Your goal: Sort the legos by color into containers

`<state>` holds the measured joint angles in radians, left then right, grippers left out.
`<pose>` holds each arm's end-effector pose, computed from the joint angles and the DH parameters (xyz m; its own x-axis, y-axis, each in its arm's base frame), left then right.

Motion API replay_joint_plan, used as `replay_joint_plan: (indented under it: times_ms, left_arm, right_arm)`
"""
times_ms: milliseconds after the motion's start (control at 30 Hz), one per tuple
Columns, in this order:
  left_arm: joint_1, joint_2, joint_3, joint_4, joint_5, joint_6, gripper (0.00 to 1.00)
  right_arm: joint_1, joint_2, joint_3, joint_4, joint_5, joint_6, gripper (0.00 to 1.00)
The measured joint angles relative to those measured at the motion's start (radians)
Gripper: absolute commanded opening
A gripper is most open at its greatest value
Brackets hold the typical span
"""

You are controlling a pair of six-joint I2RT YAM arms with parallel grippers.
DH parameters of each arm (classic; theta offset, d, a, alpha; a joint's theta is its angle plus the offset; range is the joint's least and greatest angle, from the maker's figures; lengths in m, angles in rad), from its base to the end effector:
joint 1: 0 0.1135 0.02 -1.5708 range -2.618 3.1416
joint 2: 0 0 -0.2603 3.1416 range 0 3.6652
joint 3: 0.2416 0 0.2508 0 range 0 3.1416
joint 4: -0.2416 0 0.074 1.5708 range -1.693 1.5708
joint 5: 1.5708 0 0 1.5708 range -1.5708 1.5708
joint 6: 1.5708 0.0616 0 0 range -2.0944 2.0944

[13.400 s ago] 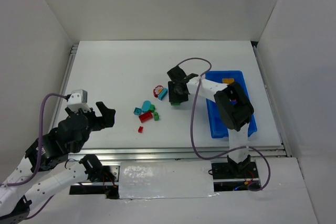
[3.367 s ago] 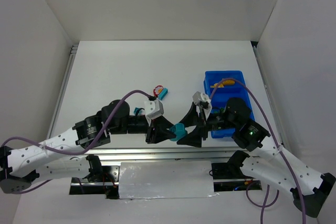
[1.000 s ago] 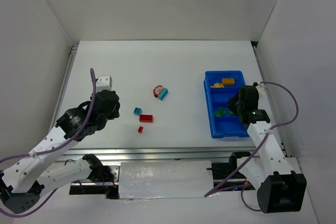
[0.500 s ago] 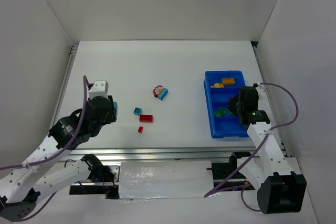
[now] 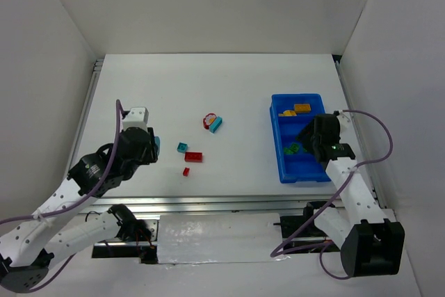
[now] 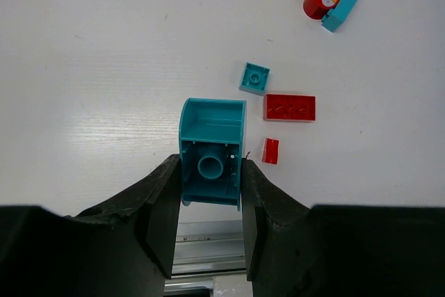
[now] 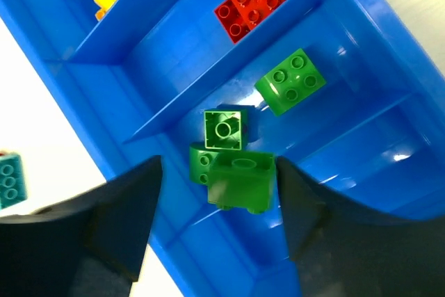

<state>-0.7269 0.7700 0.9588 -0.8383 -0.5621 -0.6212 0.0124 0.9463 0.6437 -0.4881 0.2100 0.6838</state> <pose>0.1425 -0.0828 0.3231 -0.5102 -0.2053 -0.8352 -0.0637 0.9774 -0.2014 0.2127 -0.0102 0.2140 -0.4660 0.6121 -0.6388 0.5533 0.7651 0.3295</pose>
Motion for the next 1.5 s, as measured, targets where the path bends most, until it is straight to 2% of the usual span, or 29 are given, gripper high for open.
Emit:
replay_joint_plan:
  times_ms: [167, 367, 433, 533, 600, 667, 733, 800, 867, 933, 1000, 1100, 1267, 1367, 1500]
  left_arm:
    - [0.0, -0.014, 0.0, 0.013, 0.028, 0.024, 0.0]
    - [0.0, -0.051, -0.023, 0.064, 0.118, 0.071, 0.0]
    - [0.001, -0.067, -0.03, 0.085, 0.175, 0.095, 0.0]
    - [0.004, -0.099, -0.042, 0.138, 0.323, 0.131, 0.0]
    - [0.005, -0.112, -0.048, 0.18, 0.444, 0.155, 0.0]
    - [0.005, -0.121, -0.055, 0.233, 0.576, 0.176, 0.0]
    - [0.005, -0.122, -0.064, 0.288, 0.701, 0.182, 0.0]
    - [0.005, -0.114, -0.078, 0.342, 0.798, 0.18, 0.0]
    - [0.005, -0.1, -0.093, 0.391, 0.871, 0.176, 0.0]
    - [0.005, -0.071, -0.104, 0.444, 0.949, 0.172, 0.0]
    - [0.005, -0.043, -0.114, 0.5, 1.011, 0.166, 0.0]
    - [0.005, -0.005, -0.138, 0.583, 1.058, 0.145, 0.0]
    - [-0.011, 0.107, -0.126, 0.694, 1.044, 0.142, 0.0]
    - [-0.08, 0.249, -0.069, 0.75, 0.964, 0.148, 0.0]
    - [-0.198, 0.48, 0.064, 0.825, 0.858, 0.163, 0.0]
  right_arm:
    - [0.0, 0.032, 0.003, -0.003, -0.005, -0.003, 1.0]
    - [0.0, 0.002, 0.036, -0.018, -0.065, -0.021, 1.0]
    - [-0.004, -0.048, 0.045, -0.01, -0.188, -0.05, 1.0]
    - [0.012, -0.14, 0.045, 0.038, -0.475, -0.093, 1.0]
    - [0.1, -0.18, 0.045, 0.109, -0.669, -0.108, 1.0]
    - [0.264, -0.205, 0.045, 0.188, -0.82, -0.119, 1.0]
    - [0.449, -0.222, 0.045, 0.272, -0.935, -0.138, 1.0]
    - [0.603, -0.235, 0.048, 0.312, -0.97, -0.159, 1.0]
    - [0.729, -0.235, 0.055, 0.341, -0.954, -0.177, 0.99]
    - [0.801, -0.217, 0.057, 0.377, -0.932, -0.188, 0.95]
    - [0.834, -0.193, 0.059, 0.401, -0.899, -0.195, 0.93]
    - [0.856, -0.17, 0.072, 0.376, -0.772, -0.201, 1.0]
    - [0.86, -0.319, 0.141, 0.179, -0.322, -0.089, 1.0]
    - [0.86, -0.443, 0.231, 0.047, -0.071, 0.017, 1.0]
    - [0.86, -0.573, 0.362, -0.116, 0.156, 0.14, 1.0]
